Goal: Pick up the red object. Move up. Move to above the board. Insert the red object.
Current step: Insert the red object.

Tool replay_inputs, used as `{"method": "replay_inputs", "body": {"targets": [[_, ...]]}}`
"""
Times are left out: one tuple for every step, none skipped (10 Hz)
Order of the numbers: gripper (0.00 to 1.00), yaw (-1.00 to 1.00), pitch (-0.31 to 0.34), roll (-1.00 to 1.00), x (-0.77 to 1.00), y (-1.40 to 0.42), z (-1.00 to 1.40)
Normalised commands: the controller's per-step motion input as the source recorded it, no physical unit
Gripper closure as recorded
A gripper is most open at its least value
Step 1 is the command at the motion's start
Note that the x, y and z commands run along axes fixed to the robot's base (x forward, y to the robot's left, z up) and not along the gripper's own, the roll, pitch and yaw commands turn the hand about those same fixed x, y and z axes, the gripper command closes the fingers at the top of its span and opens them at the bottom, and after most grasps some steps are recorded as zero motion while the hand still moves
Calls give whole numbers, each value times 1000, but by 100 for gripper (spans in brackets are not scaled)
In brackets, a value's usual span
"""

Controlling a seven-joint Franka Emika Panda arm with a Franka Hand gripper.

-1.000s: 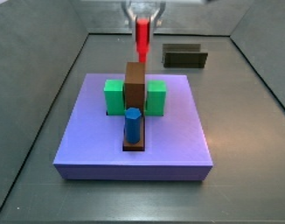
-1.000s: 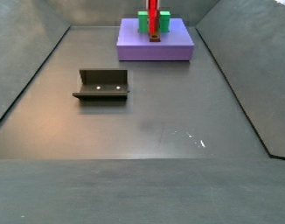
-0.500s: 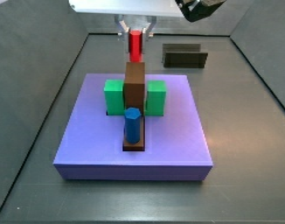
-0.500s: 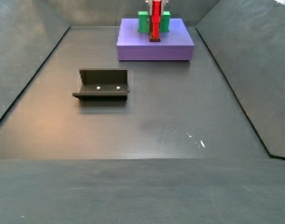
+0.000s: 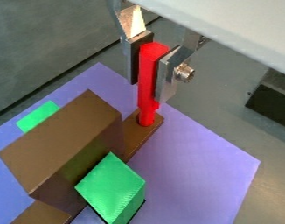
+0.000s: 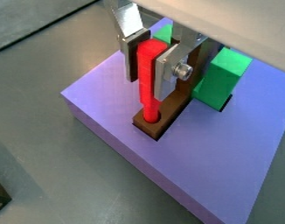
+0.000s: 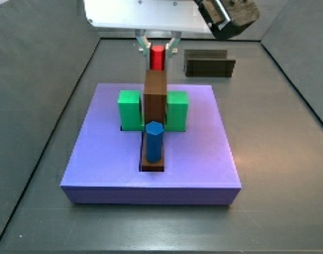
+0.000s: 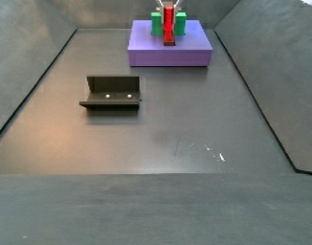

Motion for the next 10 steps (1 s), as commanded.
{"method": "replay_inputs", "body": {"targets": [[100, 0, 0, 234, -40, 0, -394], [100, 0, 0, 314, -49, 0, -426], [100, 0, 0, 304, -17, -29, -449], [100, 0, 0, 244, 0, -74, -460], [100, 0, -9, 203, 0, -66, -457], [100, 134, 0, 73, 131, -280, -220], [100, 114, 0, 11, 206, -320, -246], [100, 0, -17, 69, 131, -103, -454], [100, 0, -11, 151, 0, 0, -480], [100, 0, -3, 87, 0, 0, -469]]}}
